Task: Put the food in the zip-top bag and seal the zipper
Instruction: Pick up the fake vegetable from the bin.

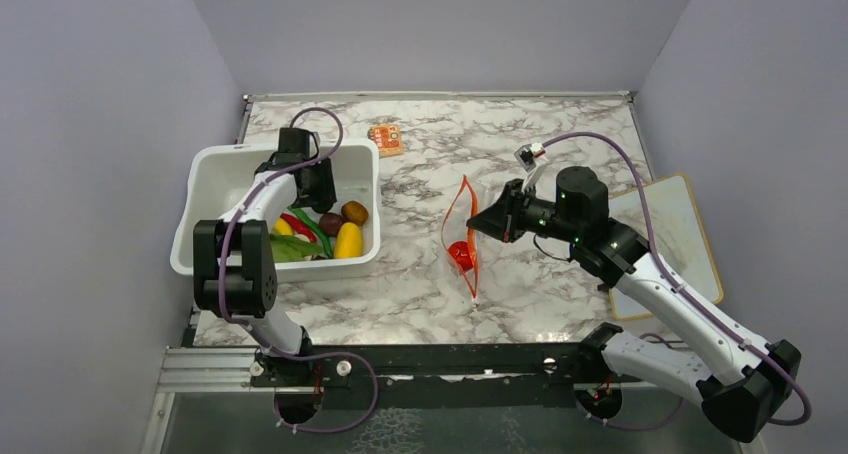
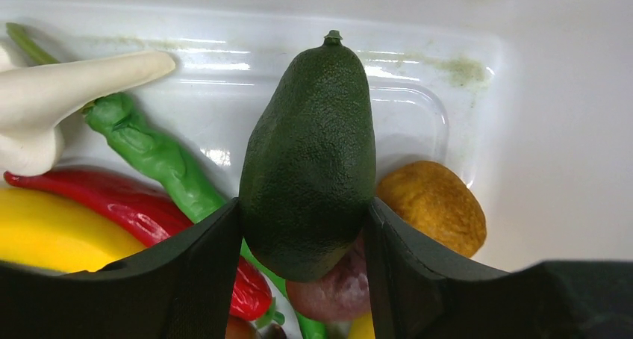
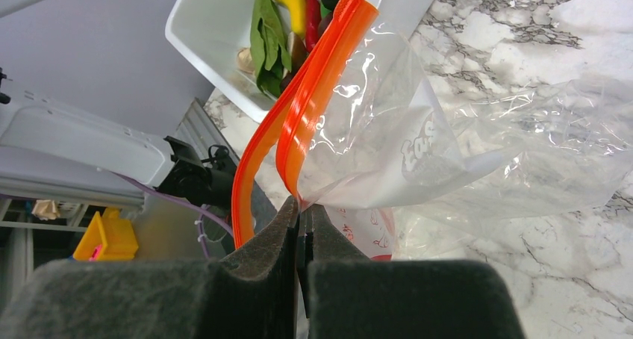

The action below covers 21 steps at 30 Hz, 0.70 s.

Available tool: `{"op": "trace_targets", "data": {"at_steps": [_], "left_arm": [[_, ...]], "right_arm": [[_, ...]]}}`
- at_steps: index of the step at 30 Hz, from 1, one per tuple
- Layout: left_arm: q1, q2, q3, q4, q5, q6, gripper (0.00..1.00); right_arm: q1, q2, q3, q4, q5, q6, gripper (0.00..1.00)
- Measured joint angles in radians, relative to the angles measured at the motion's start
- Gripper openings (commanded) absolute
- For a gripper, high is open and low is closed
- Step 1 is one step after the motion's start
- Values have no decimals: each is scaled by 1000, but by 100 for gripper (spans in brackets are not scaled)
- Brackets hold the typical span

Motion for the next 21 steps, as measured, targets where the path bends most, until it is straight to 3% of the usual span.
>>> {"op": "trace_targets", "data": {"at_steps": [12,21], "left_arm": [[0,-209,-83,-25,50,-53,33],[0,-443,-122,-88,199,-85,31]], "right_arm": [[0,8,-4,0,0,0,1],[0,39,-23,11,-2,14,1]]}}
